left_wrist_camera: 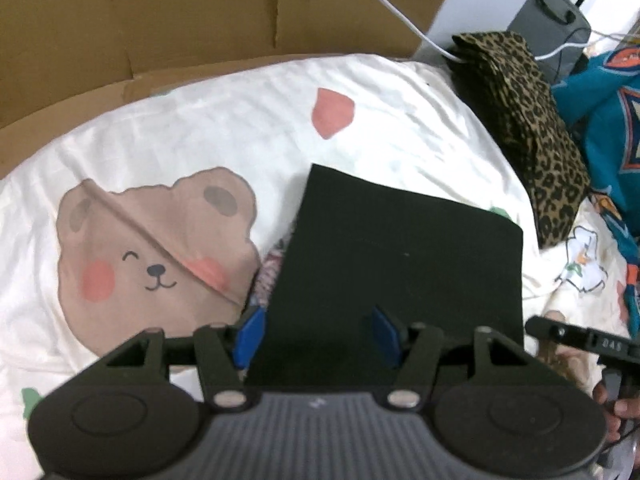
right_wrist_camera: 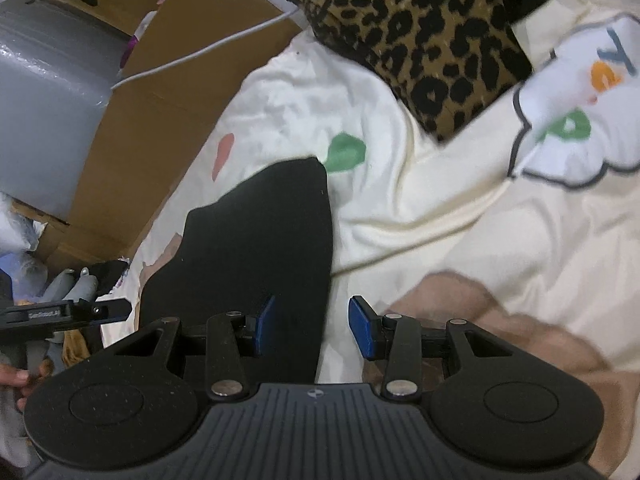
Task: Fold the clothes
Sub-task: 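Close both tools on the edge of the folded black shorts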
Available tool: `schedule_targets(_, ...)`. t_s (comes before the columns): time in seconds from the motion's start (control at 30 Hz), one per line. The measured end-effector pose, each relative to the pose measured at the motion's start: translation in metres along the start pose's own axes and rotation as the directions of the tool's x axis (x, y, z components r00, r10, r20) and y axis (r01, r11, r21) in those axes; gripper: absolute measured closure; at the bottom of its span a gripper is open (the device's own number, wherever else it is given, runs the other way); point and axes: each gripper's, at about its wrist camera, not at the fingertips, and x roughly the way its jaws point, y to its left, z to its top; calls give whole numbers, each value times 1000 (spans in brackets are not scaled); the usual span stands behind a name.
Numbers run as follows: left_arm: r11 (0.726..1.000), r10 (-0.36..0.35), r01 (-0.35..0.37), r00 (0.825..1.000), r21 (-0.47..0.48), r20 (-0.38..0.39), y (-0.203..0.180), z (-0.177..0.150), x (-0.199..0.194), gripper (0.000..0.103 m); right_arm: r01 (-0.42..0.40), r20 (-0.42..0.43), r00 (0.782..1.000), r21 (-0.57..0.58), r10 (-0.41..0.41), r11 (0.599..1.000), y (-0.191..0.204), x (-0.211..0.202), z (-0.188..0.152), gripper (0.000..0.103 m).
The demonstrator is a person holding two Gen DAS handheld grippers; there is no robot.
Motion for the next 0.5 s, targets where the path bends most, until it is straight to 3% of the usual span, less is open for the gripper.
schedule_targets(0.13,998,-67,67,998,22,1,15,-3,10,42,2,-15,1000,2,-2,1000,3,6,-8,57)
schedule_targets(0.23,992,-121,118,991,49,53,27,-4,12,42,-5,-45,999,-2,5,1000,8,10,-12,56)
schedule_targets(0.37,985,-169,170,981,-1,100,43,-5,22,43,-12,-85,996,-11,11,1000,14,16,-11,56)
schedule_targets(0.43,979,-197,200,977,-31,76,47,-5,29,43,-16,-95,995,-10,15,1000,16,20,-11,56)
schedule_targets(0.5,981,-196,196,979,7,50,45,-4,35,42,-15,-97,995,-1,15,1000,17,25,-10,56)
